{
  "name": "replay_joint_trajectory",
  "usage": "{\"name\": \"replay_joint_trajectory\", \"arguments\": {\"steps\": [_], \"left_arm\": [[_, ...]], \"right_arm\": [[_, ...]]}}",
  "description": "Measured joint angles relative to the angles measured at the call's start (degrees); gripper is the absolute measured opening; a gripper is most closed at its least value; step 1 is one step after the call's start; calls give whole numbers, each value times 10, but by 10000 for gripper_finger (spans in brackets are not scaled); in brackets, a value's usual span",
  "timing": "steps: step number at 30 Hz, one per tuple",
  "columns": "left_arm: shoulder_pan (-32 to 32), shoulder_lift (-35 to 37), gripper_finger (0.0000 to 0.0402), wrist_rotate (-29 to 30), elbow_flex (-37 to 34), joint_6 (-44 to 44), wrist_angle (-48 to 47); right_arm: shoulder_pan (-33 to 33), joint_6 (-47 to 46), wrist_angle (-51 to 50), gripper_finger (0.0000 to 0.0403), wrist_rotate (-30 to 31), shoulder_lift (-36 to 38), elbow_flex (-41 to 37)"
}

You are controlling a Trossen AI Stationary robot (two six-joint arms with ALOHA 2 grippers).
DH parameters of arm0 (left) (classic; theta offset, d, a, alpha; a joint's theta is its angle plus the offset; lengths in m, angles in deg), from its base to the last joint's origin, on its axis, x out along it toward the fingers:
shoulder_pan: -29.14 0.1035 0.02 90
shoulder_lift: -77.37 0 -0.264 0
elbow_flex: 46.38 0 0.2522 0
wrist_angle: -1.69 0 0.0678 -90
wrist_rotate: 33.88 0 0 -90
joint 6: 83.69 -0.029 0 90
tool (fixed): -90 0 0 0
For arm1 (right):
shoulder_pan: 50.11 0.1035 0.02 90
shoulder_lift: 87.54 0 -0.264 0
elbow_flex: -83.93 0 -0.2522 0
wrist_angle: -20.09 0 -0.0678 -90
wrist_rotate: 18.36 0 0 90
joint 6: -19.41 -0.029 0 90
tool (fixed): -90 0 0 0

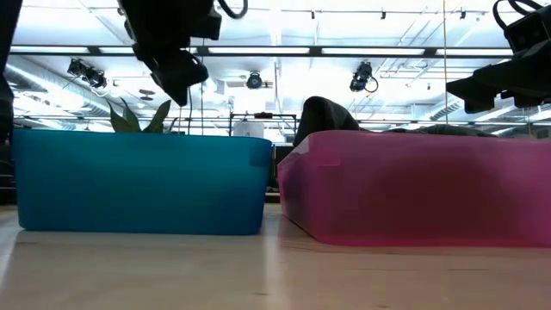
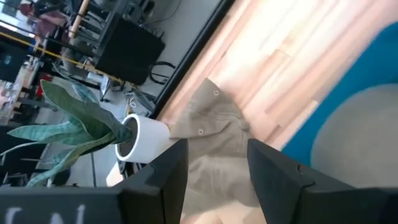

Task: Pick & Place hat
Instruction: Put the brown cap into the blue bin

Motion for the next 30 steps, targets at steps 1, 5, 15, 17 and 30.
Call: {"name": "replay_joint_trajectory", "arguments": {"steps": [1, 5, 15, 17, 30], "left_arm": [[7, 0, 168, 3, -5, -4, 6], [46, 0, 168, 11, -47, -11, 12], [157, 37, 167, -7, -187, -1, 71], [174, 63, 167, -7, -217, -11, 93], [247, 267, 167, -119, -330, -146, 307]], "right_arm": [[0, 0, 0, 224, 0, 0, 0], [0, 0, 0, 224, 0, 0, 0], [0, 0, 0, 224, 0, 0, 0], [0, 0, 0, 224, 0, 0, 0], [0, 0, 3, 224, 0, 0, 0]]}}
